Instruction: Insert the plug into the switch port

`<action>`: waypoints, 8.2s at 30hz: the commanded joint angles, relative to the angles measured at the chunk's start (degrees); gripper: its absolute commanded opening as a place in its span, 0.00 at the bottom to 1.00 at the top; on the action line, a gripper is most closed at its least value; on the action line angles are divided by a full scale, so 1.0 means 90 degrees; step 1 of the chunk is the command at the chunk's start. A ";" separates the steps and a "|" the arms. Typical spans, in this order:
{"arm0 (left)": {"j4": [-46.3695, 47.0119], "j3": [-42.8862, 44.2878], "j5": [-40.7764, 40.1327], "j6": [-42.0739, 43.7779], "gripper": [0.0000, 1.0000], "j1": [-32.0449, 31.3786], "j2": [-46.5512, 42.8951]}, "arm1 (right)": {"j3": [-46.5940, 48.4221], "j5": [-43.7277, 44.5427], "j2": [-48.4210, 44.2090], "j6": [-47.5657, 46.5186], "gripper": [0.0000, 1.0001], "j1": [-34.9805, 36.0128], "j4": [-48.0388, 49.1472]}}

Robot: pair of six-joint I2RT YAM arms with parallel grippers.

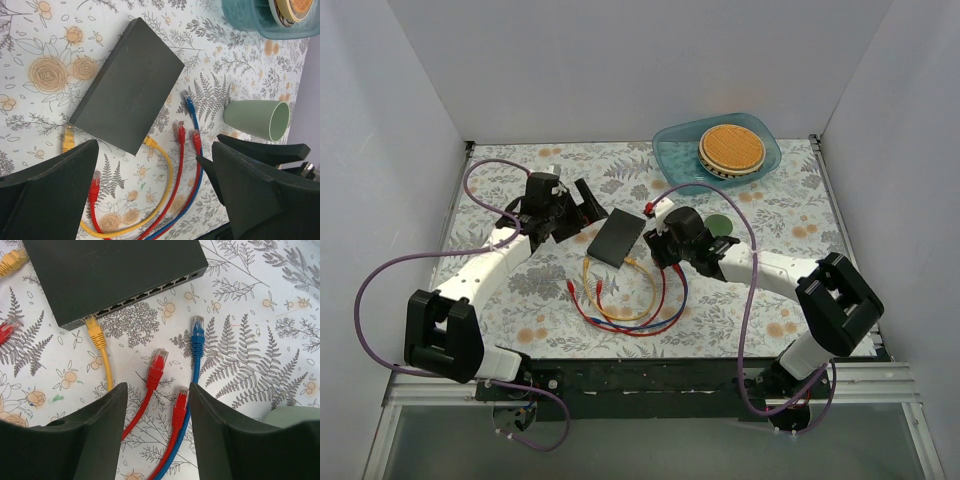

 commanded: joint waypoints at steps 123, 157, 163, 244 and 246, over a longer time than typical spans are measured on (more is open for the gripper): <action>0.4981 -0.2488 0.3630 0.0746 0.34 -0.1356 -0.2166 | 0.0572 -0.7507 -0.1406 -0.1600 0.01 -0.1083 -0.0114; 0.4513 -0.2283 0.3200 0.1137 0.00 -0.1757 -0.2078 | 0.0581 -0.7331 -0.1592 -0.1121 0.01 -0.1288 0.0218; 0.4279 -0.2059 0.2625 0.0768 0.00 -0.1786 -0.2069 | 0.0601 -0.6649 -0.1738 -0.0975 0.23 -0.1288 0.0208; 0.3546 -0.2577 0.1617 0.1664 0.63 -0.1816 -0.3407 | 0.1255 -0.6617 -0.1338 -0.2186 0.01 -0.0643 -0.0915; 0.3663 -0.2577 0.1735 0.1635 0.55 -0.1816 -0.3280 | 0.1333 -0.6899 -0.1309 -0.2186 0.01 -0.0673 -0.1032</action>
